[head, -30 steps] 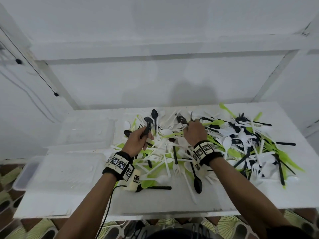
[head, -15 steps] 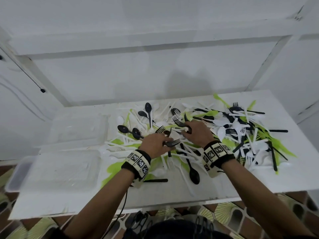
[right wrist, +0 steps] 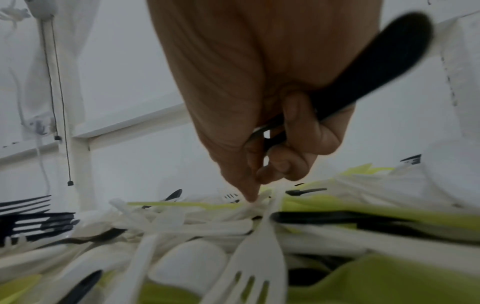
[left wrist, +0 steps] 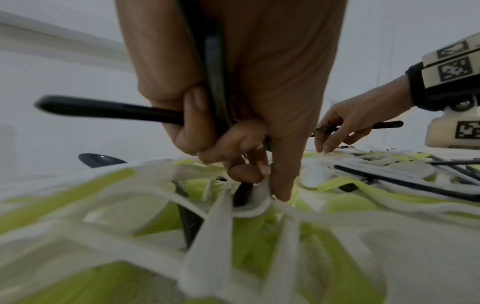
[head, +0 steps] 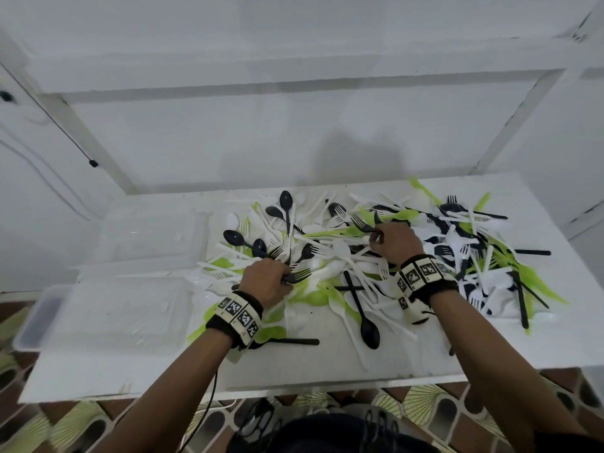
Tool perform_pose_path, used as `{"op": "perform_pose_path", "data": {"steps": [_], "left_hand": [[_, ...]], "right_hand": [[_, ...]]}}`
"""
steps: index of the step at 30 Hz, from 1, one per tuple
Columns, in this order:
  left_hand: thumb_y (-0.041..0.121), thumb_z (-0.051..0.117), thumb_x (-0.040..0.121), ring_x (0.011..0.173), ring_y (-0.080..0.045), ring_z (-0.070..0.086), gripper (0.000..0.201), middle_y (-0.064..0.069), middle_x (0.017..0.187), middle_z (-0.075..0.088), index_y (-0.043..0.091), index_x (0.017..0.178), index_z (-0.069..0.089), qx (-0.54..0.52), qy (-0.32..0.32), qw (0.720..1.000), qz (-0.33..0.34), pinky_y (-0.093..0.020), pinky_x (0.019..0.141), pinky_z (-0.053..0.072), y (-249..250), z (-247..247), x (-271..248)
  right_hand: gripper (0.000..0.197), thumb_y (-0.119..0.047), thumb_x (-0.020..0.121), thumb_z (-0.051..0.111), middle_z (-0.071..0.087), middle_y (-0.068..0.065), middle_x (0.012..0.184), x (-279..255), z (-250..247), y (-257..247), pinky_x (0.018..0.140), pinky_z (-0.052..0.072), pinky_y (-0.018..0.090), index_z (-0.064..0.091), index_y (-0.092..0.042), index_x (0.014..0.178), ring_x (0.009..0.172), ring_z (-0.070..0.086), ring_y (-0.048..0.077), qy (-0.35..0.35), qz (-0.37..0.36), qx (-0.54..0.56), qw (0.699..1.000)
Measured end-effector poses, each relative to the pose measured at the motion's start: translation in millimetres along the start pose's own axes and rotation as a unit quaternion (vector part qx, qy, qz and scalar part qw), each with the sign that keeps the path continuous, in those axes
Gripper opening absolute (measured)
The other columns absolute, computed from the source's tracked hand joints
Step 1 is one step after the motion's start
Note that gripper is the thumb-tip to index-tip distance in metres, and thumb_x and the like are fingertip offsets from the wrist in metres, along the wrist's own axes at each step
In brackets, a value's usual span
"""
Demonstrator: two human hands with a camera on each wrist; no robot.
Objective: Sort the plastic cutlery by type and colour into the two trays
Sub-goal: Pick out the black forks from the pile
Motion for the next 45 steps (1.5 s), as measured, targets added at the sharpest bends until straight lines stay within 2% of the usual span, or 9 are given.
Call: {"op": "perform_pose_path", "data": {"steps": [6, 14, 17, 21, 26, 30, 36, 40, 45], "left_hand": [[0.043, 0.073, 0.087, 0.096, -0.024, 0.067, 0.019, 0.003, 0.09, 0.069, 0.027, 0.097, 0.074, -0.051, 0.031, 0.998, 0.0, -0.032, 0.068, 0.045, -2, -10, 4], [0.047, 0.074, 0.086, 0.091, -0.018, 0.064, 0.029, 0.008, 0.093, 0.069, 0.029, 0.109, 0.074, -0.128, 0.08, 0.985, 0.08, -0.032, 0.068, 0.045, 50, -21, 3], [0.043, 0.073, 0.089, 0.096, -0.019, 0.065, 0.031, 0.009, 0.105, 0.07, 0.033, 0.119, 0.073, -0.123, 0.034, 0.978, 0.167, -0.029, 0.067, 0.041, 93, -9, -2], [0.041, 0.071, 0.09, 0.105, -0.018, 0.064, 0.038, 0.008, 0.118, 0.07, 0.04, 0.127, 0.068, -0.064, -0.042, 0.973, 0.217, -0.031, 0.073, 0.048, 138, 18, -5], [0.036, 0.069, 0.091, 0.111, -0.024, 0.063, 0.041, 0.004, 0.119, 0.069, 0.036, 0.131, 0.065, -0.027, -0.019, 0.987, 0.155, -0.038, 0.08, 0.052, 139, 22, 5], [0.039, 0.068, 0.093, 0.106, -0.023, 0.065, 0.024, 0.005, 0.109, 0.071, 0.031, 0.115, 0.072, -0.029, 0.008, 0.992, 0.124, -0.033, 0.076, 0.048, 112, 15, 4], [0.024, 0.073, 0.092, 0.093, -0.026, 0.066, 0.024, -0.001, 0.098, 0.072, 0.028, 0.116, 0.077, -0.138, 0.063, 0.988, 0.018, -0.034, 0.073, 0.047, 38, -10, -10], [0.027, 0.077, 0.09, 0.09, -0.015, 0.065, 0.025, 0.005, 0.096, 0.074, 0.029, 0.115, 0.077, -0.217, 0.067, 0.973, -0.038, -0.031, 0.076, 0.048, 0, -21, -26], [0.031, 0.082, 0.085, 0.089, -0.016, 0.067, 0.018, 0.007, 0.094, 0.075, 0.026, 0.102, 0.08, -0.182, 0.005, 0.983, -0.011, -0.037, 0.081, 0.053, -15, -15, -48]], "right_hand": [[0.016, -0.018, 0.09, 0.065, 0.07, 0.008, 0.097, 9, -22, 19, 0.077, 0.049, 0.032, 0.076, -0.015, 0.101, 0.095, 0.064, 0.03, 0.011, 0.026, 0.034, 0.999], [0.02, -0.024, 0.09, 0.07, 0.058, -0.003, 0.089, -7, 6, 7, 0.079, 0.044, 0.031, 0.072, -0.019, 0.109, 0.092, 0.056, 0.021, -0.136, -0.091, -0.033, 0.986], [0.028, -0.022, 0.095, 0.065, 0.066, 0.008, 0.105, -8, 0, 18, 0.081, 0.044, 0.033, 0.07, -0.014, 0.122, 0.099, 0.06, 0.027, -0.093, -0.112, -0.003, 0.989], [0.024, -0.018, 0.095, 0.066, 0.064, -0.001, 0.089, -18, -23, 40, 0.072, 0.036, 0.022, 0.075, -0.015, 0.117, 0.084, 0.059, 0.018, -0.012, -0.115, 0.082, 0.99], [0.025, -0.026, 0.095, 0.066, 0.07, 0.01, 0.095, -35, -19, 59, 0.068, 0.037, 0.03, 0.074, -0.011, 0.113, 0.089, 0.063, 0.026, -0.082, -0.138, 0.045, 0.986], [0.023, -0.024, 0.097, 0.064, 0.068, 0.012, 0.091, -38, -15, 70, 0.058, 0.031, 0.021, 0.073, -0.012, 0.114, 0.083, 0.063, 0.027, -0.06, -0.154, 0.055, 0.985], [0.021, -0.023, 0.096, 0.066, 0.062, 0.01, 0.086, -37, -9, 58, 0.068, 0.037, 0.034, 0.073, -0.005, 0.104, 0.083, 0.06, 0.03, -0.048, -0.157, 0.057, 0.985], [0.032, -0.045, 0.087, 0.075, 0.052, -0.001, 0.073, -44, -5, 30, 0.064, 0.042, 0.037, 0.054, -0.026, 0.072, 0.068, 0.05, 0.017, -0.056, -0.17, 0.091, 0.98], [0.047, -0.066, 0.072, 0.079, 0.043, -0.016, 0.082, -62, 17, -13, 0.06, 0.034, 0.025, 0.052, -0.032, 0.088, 0.07, 0.046, -0.002, -0.095, -0.218, 0.046, 0.97]]}}
Point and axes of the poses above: each hand's wrist, its own x-axis towards the middle knuckle, its own z-axis out of the palm, y = z × x, the point moved 7 cm from there along x, towards the middle knuckle
